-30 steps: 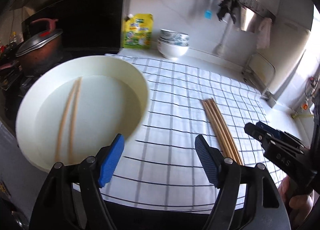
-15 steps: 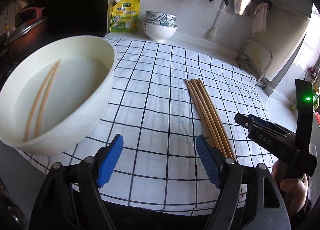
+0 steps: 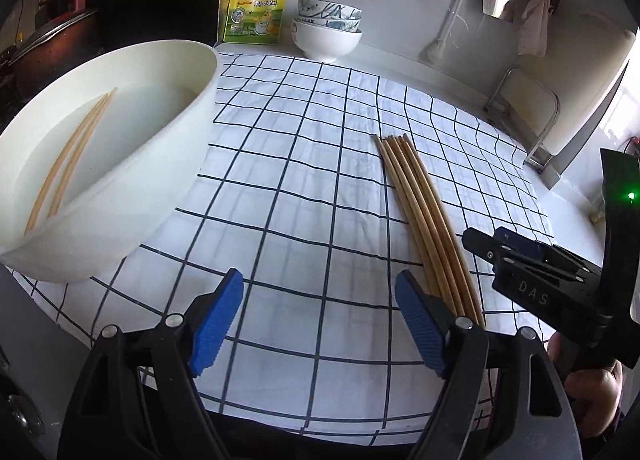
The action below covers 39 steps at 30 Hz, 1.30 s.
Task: Organize utensils
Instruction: 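Push another chopstick apart from the bundle with the right gripper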
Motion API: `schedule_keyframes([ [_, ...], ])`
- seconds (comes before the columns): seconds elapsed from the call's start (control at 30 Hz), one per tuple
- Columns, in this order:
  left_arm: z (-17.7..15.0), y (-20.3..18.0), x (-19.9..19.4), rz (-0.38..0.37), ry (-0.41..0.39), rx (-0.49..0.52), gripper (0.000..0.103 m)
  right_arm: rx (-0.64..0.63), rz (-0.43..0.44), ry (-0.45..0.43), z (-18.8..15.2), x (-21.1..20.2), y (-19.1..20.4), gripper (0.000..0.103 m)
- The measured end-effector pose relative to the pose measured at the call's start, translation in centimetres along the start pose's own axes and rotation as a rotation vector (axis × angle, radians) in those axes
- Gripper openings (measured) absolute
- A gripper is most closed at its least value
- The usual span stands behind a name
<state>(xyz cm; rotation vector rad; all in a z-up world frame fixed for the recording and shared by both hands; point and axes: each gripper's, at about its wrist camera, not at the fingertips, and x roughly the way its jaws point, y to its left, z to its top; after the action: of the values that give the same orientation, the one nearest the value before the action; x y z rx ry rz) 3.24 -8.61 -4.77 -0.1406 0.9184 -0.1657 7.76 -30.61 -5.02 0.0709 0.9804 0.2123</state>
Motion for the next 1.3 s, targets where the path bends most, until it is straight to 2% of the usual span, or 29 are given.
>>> schedule_keyframes([
  [0.3,-0.1,-0.5,0.5,0.002,0.002,0.0,0.079,-0.037,-0.03,0.034,-0.3,0.8,0.3,0.049],
  [0.47,0.3,-1.2,1.1,0.019,-0.02,0.001,0.08,-0.006,-0.026,0.041,-0.4,0.9,-1.0,0.049],
  [0.57,0.4,-1.7,1.8,0.019,-0.011,-0.004,0.081,0.018,0.001,0.016,-0.4,0.3,-1.8,0.049],
  [0.93,0.4,-3.5,3.6,0.035,0.015,0.012,0.082,0.034,-0.067,0.03,-0.5,0.7,-3.4,0.049],
  [1.3,0.5,-5.0,4.8,0.038,0.021,0.03,0.083,0.075,-0.047,0.021,-0.8,0.5,-5.2,0.049],
])
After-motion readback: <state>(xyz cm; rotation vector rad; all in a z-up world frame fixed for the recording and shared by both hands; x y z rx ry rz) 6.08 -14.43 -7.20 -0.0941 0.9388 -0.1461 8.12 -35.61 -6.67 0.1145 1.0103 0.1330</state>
